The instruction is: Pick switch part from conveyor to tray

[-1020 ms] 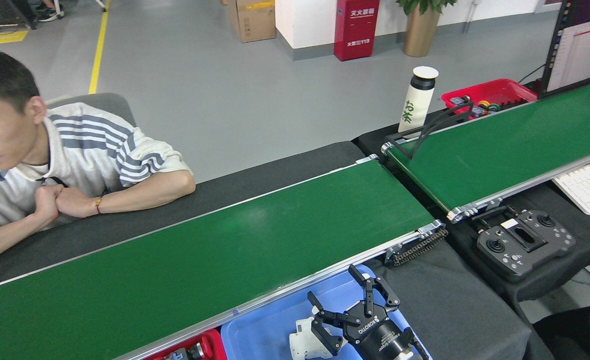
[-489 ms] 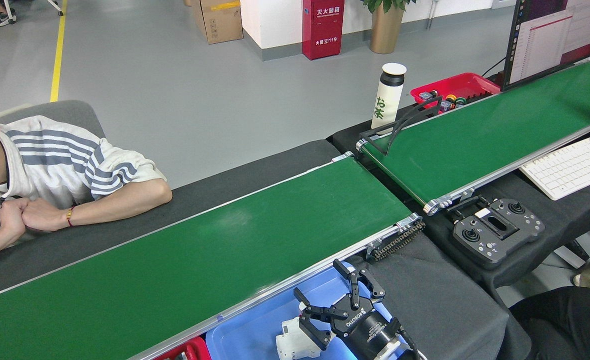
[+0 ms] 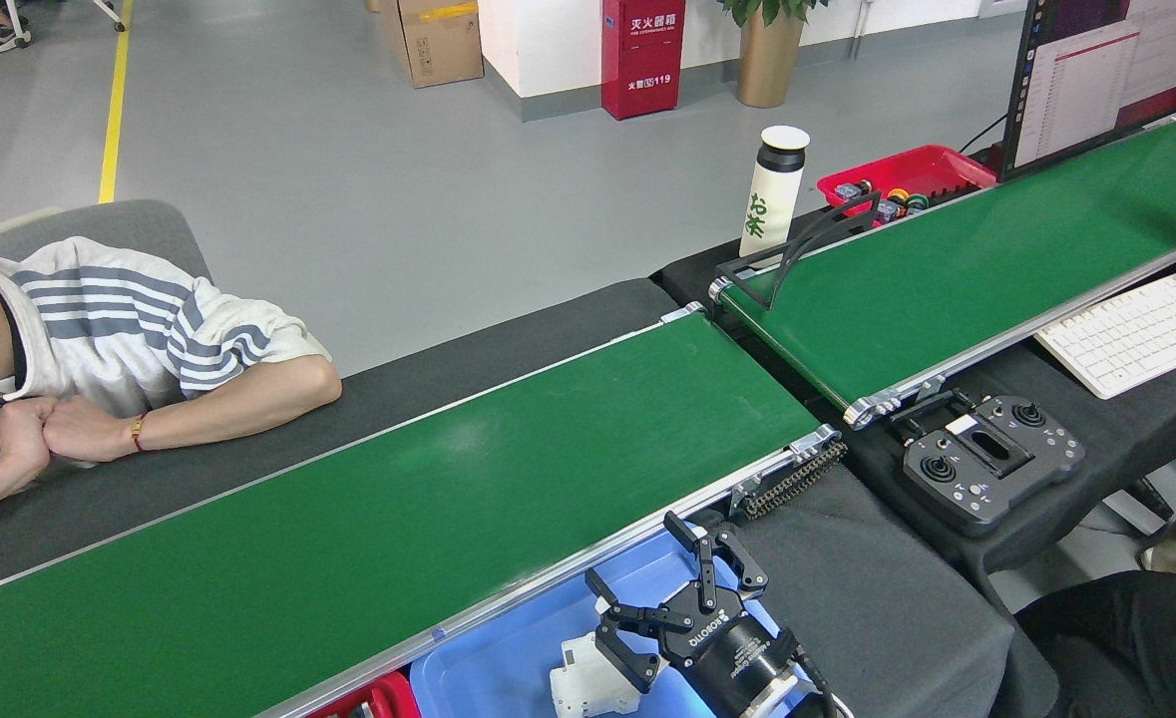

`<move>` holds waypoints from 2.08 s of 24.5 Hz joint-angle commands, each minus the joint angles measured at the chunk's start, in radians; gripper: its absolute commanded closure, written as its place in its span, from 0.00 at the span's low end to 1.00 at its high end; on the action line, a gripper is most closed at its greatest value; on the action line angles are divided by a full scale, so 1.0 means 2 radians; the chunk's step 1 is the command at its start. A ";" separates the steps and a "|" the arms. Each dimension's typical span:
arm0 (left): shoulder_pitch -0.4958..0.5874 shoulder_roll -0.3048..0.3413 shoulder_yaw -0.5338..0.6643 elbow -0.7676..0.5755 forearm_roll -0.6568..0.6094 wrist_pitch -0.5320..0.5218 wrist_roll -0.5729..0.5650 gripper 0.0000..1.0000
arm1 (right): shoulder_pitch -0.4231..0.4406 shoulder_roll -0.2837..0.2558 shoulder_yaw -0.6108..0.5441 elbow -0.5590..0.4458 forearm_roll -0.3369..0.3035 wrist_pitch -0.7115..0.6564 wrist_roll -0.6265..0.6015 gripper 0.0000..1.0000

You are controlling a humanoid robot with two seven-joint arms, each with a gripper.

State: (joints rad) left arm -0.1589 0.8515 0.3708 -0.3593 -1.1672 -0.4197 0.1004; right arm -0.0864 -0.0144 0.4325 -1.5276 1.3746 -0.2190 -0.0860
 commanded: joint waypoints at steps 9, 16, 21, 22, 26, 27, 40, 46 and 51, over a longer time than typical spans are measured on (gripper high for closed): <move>0.057 0.037 0.003 -0.011 0.111 -0.183 0.023 0.99 | 0.003 0.003 -0.005 -0.016 -0.002 0.008 0.002 0.00; 0.087 0.018 0.003 -0.167 0.138 -0.183 0.028 0.98 | 0.019 -0.008 -0.056 -0.033 -0.002 0.123 0.002 0.00; 0.121 -0.032 0.013 -0.345 0.138 -0.183 0.026 0.98 | 0.045 -0.012 -0.127 -0.045 -0.002 0.146 0.002 0.00; 0.135 -0.043 0.013 -0.389 0.136 -0.183 0.024 0.98 | 0.052 -0.012 -0.141 -0.048 -0.002 0.146 0.002 0.00; 0.198 -0.078 0.012 -0.526 0.119 -0.183 0.023 0.97 | 0.069 -0.013 -0.185 -0.062 -0.002 0.146 0.002 0.00; 0.205 -0.097 0.012 -0.557 0.102 -0.183 0.023 0.97 | 0.072 -0.012 -0.194 -0.063 -0.002 0.146 0.002 0.00; 0.258 -0.224 -0.056 -0.710 -0.103 -0.183 0.007 0.96 | 0.090 -0.009 -0.243 -0.062 -0.003 0.146 0.005 0.00; 0.267 -0.230 -0.092 -0.710 -0.128 -0.183 0.007 0.65 | 0.110 -0.009 -0.258 -0.063 -0.003 0.146 0.004 0.00; 0.273 -0.242 -0.090 -0.709 -0.132 -0.183 0.007 0.00 | 0.110 -0.008 -0.263 -0.070 -0.004 0.146 0.005 0.00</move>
State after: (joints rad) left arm 0.3894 0.3681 0.1816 -1.7679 -1.4310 -0.7822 0.1109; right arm 0.1386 -0.0320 -0.0888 -1.6491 1.3692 0.0724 -0.0756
